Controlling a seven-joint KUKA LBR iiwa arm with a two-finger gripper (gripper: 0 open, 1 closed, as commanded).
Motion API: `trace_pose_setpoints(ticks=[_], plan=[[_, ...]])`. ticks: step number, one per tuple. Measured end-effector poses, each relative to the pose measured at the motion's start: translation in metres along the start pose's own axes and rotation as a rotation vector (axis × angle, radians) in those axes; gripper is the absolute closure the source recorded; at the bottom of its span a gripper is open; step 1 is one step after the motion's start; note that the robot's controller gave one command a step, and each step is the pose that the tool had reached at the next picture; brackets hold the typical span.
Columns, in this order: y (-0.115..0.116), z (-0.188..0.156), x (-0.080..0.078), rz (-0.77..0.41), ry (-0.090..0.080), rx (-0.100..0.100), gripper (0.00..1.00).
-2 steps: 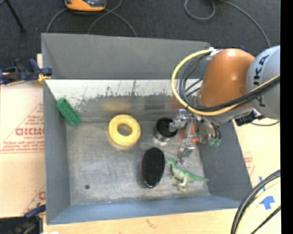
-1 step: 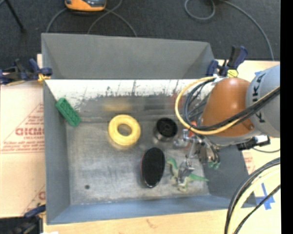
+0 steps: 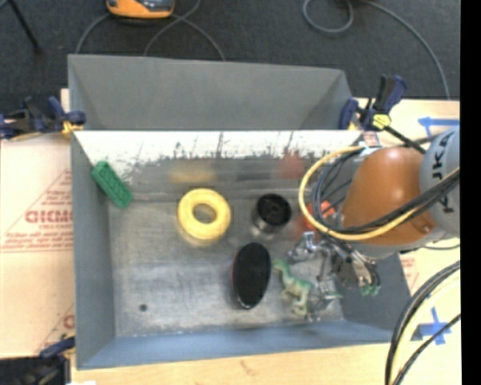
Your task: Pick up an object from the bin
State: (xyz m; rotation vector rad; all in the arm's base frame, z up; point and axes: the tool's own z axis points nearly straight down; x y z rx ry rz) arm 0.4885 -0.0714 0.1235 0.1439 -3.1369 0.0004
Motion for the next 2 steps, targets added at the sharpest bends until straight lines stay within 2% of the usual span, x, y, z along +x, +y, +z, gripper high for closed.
trace_pose_setpoints(ticks=[1,2], plan=[[-0.003,0.002,0.007,0.086,-0.004,-0.001,0.00],[-0.001,0.041,-0.001,0.261,-0.008,0.001,0.00]])
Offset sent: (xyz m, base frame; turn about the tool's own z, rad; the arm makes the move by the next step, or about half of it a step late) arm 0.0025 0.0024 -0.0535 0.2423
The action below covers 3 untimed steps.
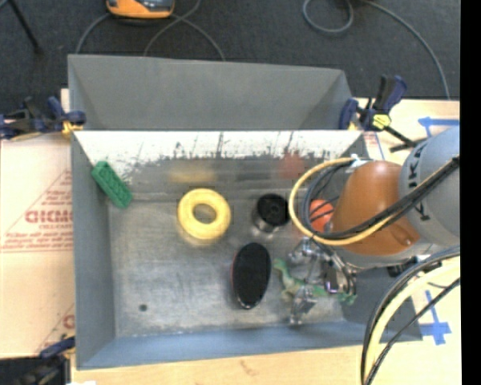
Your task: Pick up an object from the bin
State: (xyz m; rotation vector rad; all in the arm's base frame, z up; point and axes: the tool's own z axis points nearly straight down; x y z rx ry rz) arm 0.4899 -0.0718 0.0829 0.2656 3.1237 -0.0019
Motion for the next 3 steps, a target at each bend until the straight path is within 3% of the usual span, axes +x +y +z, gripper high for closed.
trace_pose_setpoints(ticks=[1,3], plan=[[-0.0058,0.0095,-0.0075,-0.084,-0.009,0.002,1.00],[-0.0057,0.0039,-0.0053,-0.086,0.001,0.001,1.00]])
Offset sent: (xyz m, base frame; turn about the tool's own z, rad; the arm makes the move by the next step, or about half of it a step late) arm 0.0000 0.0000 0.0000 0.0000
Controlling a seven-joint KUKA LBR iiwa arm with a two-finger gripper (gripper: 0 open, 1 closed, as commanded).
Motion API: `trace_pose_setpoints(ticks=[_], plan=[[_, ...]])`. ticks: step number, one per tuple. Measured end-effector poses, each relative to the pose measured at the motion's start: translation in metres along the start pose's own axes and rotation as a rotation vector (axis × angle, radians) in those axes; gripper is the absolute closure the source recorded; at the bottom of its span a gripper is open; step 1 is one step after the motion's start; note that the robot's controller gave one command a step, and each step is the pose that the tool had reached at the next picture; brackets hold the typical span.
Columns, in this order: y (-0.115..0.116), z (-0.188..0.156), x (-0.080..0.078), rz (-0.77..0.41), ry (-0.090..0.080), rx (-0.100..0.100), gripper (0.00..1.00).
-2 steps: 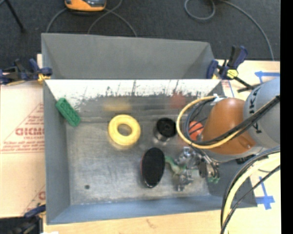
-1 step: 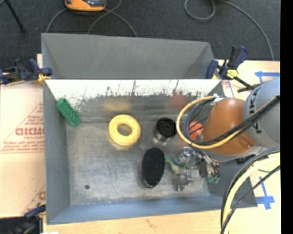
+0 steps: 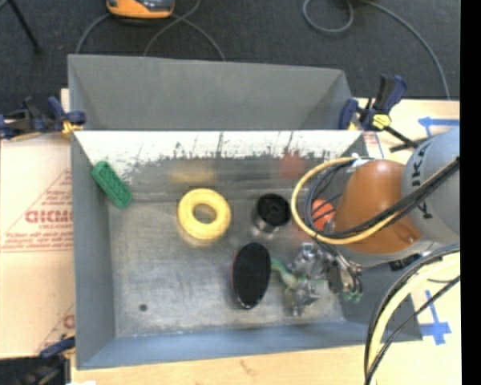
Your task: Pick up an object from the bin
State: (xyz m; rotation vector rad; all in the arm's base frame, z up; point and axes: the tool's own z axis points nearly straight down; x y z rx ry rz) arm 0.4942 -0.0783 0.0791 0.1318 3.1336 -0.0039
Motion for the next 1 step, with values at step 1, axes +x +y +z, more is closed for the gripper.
trace_pose_setpoints(ticks=[1], plan=[[0.0003,-0.0203,0.0022,0.000,0.010,-0.001,1.00]])
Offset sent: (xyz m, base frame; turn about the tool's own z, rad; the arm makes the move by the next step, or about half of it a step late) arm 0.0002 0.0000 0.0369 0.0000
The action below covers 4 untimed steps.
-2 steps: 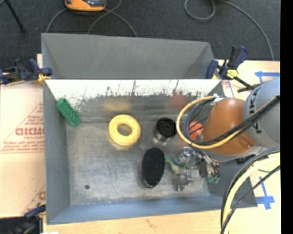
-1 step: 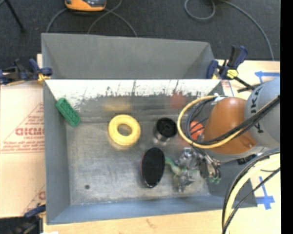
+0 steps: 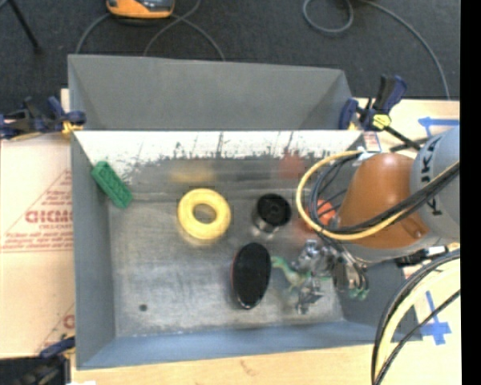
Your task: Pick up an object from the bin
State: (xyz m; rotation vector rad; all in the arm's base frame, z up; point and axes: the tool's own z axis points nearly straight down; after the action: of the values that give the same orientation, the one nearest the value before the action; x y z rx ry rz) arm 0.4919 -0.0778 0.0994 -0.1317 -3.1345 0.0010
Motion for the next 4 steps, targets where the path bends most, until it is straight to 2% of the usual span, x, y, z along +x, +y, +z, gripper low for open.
trace_pose_setpoints(ticks=[1,4], plan=[[0.000,-0.016,-0.002,0.000,-0.008,0.000,1.00],[-0.001,-0.040,-0.002,-0.001,-0.008,0.000,1.00]])
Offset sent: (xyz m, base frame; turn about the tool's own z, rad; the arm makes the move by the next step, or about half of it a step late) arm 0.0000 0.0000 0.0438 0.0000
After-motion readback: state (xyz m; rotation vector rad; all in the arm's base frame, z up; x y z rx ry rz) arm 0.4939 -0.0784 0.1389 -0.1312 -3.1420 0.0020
